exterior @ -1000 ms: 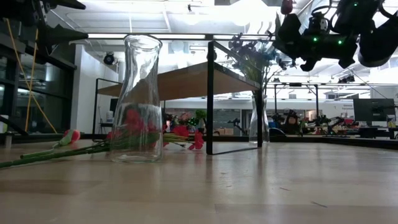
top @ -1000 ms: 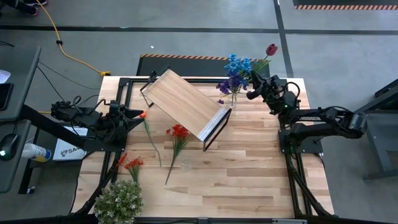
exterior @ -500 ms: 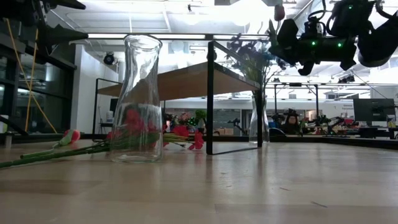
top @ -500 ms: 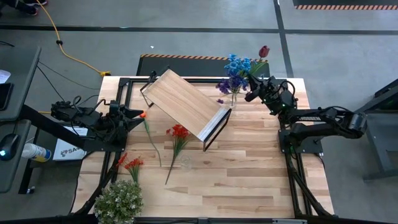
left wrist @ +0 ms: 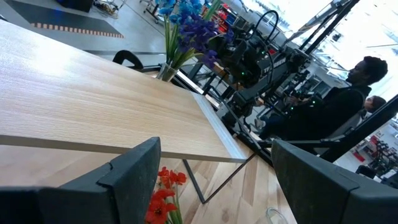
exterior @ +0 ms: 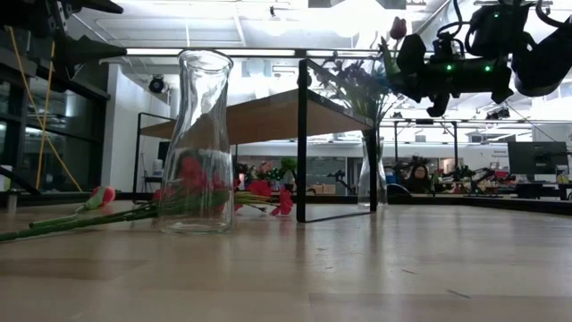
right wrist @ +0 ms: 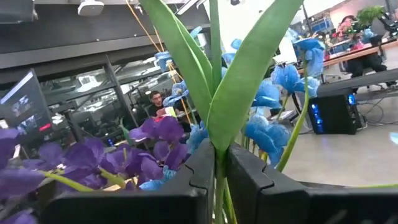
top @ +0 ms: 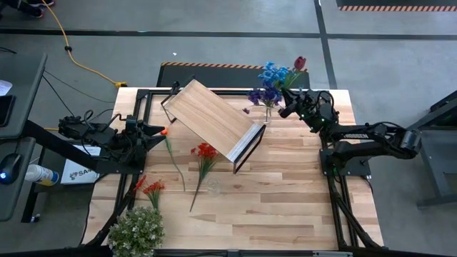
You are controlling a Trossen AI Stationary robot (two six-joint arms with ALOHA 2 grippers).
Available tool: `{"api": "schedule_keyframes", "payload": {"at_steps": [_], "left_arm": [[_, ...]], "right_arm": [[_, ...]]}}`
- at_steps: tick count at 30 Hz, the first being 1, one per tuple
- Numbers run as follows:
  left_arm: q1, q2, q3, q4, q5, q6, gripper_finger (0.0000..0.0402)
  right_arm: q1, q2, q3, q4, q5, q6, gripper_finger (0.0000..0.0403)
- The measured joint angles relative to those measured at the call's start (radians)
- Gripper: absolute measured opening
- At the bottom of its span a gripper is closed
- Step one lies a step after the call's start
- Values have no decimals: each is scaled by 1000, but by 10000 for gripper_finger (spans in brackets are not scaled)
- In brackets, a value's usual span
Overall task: Pick and place flowers into a vace then onto a shelf
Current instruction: Put the dark red flower into the top transparent flower vase
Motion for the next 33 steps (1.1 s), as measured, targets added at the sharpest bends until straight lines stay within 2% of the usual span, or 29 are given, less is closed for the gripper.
{"api": "schedule_keyframes", "payload": {"at_steps": [7,12,33], "left_arm": [[0,0,0,0,0,0,337],[0,0,0,0,0,0,337],[0,0,0,0,8,0,337]], "right_arm": [[0,0,0,-8,-35,15,30],[0,0,0,-76,-36,65,38],[0,0,0,-114,-204,132,88]]}}
